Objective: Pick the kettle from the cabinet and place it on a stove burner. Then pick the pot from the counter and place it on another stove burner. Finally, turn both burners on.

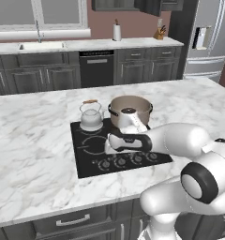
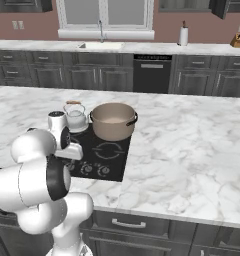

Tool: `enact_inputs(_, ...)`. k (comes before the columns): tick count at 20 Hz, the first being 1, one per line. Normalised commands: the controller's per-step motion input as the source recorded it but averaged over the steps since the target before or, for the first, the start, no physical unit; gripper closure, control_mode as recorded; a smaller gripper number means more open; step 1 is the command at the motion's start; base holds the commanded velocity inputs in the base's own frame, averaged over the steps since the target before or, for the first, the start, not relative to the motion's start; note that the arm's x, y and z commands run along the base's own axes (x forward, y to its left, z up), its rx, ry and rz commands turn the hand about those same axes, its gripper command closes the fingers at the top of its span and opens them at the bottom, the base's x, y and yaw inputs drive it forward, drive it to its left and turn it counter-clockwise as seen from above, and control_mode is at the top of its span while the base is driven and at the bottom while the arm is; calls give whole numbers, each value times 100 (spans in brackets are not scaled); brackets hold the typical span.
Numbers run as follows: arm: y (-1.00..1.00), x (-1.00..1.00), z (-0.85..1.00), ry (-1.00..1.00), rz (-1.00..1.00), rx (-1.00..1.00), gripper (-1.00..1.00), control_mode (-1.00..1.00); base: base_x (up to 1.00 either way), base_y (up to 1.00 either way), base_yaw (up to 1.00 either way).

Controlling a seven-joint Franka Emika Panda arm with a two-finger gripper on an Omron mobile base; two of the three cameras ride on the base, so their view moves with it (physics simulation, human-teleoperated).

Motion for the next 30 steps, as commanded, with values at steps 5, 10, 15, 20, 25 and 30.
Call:
enact_inputs(5, -2, 17, -13, 0, 0, 0, -100, -100, 0, 0, 0)
enact_inputs(10, -3, 20, -13, 0, 0, 0, -100, -100, 0, 0, 0)
enact_inputs(15, -1, 10, -22, 0, 0, 0, -100, -100, 0, 0, 0)
enact_inputs(20, 0, 5, -22, 0, 0, 0, -100, -100, 0, 0, 0)
enact_inputs(25, 0, 0, -13, 0, 0, 0, -100, -100, 0, 0, 0)
enact_inputs(30, 0, -1, -10, 0, 0, 0, -100, -100, 0, 0, 0)
